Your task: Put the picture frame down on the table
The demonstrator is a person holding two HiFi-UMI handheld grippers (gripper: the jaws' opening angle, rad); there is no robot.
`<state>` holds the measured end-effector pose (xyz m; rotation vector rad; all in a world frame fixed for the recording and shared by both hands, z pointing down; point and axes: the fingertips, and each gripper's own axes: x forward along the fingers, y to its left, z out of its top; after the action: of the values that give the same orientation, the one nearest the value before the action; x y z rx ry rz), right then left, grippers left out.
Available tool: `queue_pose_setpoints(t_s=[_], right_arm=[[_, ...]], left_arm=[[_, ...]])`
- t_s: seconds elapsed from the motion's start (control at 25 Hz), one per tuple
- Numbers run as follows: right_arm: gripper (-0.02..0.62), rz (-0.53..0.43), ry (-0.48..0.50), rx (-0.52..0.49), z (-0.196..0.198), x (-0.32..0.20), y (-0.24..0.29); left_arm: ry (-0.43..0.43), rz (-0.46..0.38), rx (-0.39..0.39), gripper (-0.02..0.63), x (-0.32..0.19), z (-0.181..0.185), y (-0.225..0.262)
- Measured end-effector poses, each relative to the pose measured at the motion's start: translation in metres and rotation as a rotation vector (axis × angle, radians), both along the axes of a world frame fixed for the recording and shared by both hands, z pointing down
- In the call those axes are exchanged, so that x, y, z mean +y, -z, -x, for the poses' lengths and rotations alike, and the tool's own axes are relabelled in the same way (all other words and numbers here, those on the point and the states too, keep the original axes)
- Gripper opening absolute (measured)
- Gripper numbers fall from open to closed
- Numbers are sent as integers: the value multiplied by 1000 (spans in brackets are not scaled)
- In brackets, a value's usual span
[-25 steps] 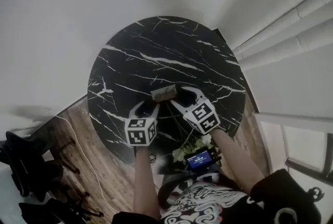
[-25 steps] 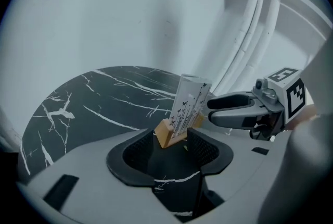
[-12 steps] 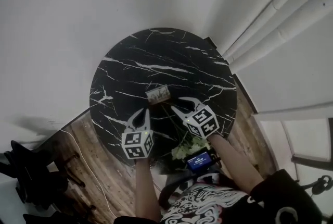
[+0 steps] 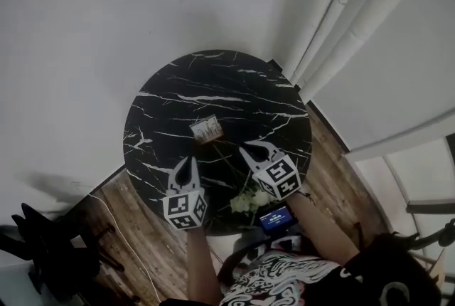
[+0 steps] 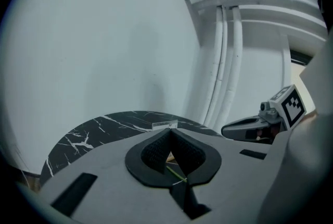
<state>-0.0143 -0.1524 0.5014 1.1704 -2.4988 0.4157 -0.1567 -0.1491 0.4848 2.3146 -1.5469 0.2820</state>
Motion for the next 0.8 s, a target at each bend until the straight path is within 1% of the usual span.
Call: queue_pose_setpoints(t_s=[0.08,0.16,0.28,0.48,0.52,0.68,0.72,0.8], right_arm=[[26,4,-6,-3,-5,12,4],[26,9,0,-14,-6,21,10],[26,-7,-13,-34,-6,29,22],[26,-23,-24,-76,-13,32,42],[26,-30,-17,-86,-14,36,47],[26,-55,33,-161,-23,62,71],[26,-60,40,-160,-28,68,73],[26,-61,42,-146,-36,78,71]], left_arm=[[5,-12,44,14,10,-3,7],[1,-9,46,14,21,-9,9],[10,-13,-4,14,39,-16,13],[101,-32,-147,14,53,-13,29],[116,-41,-154,14,56,-13,34],[162,-71,-91,14,76,-20,55],[173,-78,-96,14,81,-22,59],[184,-76,-130,14,92,-27,65]])
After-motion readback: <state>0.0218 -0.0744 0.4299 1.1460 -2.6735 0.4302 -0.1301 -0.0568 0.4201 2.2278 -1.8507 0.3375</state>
